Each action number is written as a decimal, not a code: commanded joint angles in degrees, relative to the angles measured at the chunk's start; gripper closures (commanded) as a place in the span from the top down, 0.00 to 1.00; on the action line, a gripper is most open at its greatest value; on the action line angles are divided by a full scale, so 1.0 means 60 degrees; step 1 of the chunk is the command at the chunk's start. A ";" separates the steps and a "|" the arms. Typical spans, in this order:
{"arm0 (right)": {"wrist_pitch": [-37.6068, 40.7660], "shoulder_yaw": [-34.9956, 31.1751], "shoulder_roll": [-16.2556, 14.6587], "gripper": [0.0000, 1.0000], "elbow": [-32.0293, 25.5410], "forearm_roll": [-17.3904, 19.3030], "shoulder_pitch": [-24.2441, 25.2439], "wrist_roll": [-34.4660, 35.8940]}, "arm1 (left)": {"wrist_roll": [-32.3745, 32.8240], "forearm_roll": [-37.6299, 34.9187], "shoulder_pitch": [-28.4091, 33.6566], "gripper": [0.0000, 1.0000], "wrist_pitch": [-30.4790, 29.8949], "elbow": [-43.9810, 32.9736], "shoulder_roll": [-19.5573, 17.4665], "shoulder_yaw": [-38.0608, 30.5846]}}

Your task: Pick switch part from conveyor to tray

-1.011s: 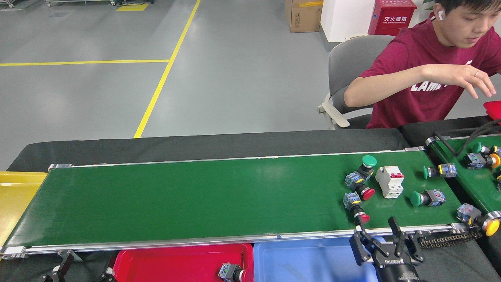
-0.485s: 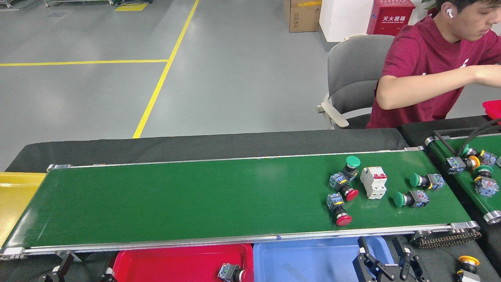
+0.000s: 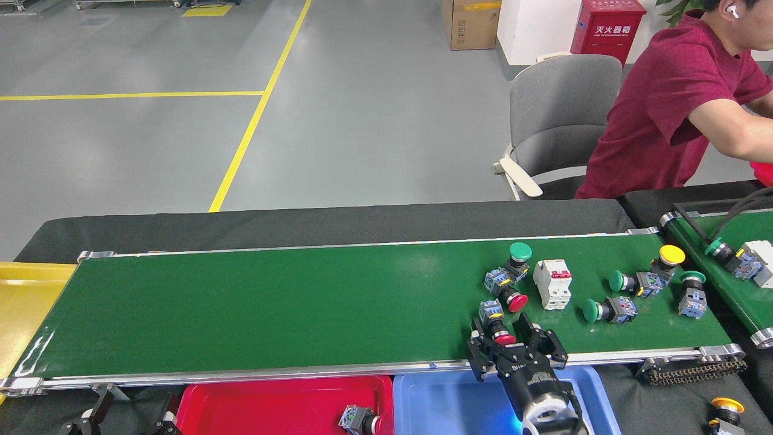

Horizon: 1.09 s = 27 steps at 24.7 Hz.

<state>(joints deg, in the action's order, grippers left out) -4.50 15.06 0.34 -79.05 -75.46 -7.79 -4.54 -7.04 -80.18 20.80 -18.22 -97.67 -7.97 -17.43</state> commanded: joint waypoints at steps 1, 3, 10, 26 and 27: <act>-0.0070 0.0200 0.0075 0.57 -0.0008 0.0037 -0.0182 -0.0253 | -0.0042 -0.0011 -0.0069 1.00 0.0020 -0.0069 -0.0062 -0.0024; -0.0055 0.0347 0.0061 0.39 -0.0023 0.0022 -0.0196 -0.0444 | -0.0042 -0.0011 -0.0069 1.00 0.0020 -0.0069 -0.0048 -0.0024; 0.0531 0.0464 0.0046 0.07 -0.0243 0.0037 -0.0299 -0.0546 | -0.0042 -0.0011 -0.0054 1.00 0.0020 -0.0069 -0.0048 -0.0024; 0.5628 0.1914 0.0368 0.94 -0.3099 0.0637 0.2133 -0.1513 | -0.0042 0.0004 -0.0054 1.00 0.0005 -0.0069 -0.0004 0.0005; 0.5657 0.2017 0.0442 0.94 -0.3143 0.0637 0.2235 -0.1615 | -0.0042 0.0004 -0.0069 1.00 0.0005 -0.0069 -0.0004 0.0005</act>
<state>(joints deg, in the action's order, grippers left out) 28.64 26.53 2.29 -96.92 -71.83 5.48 -13.26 -7.04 -80.17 20.74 -18.23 -97.56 -7.93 -17.29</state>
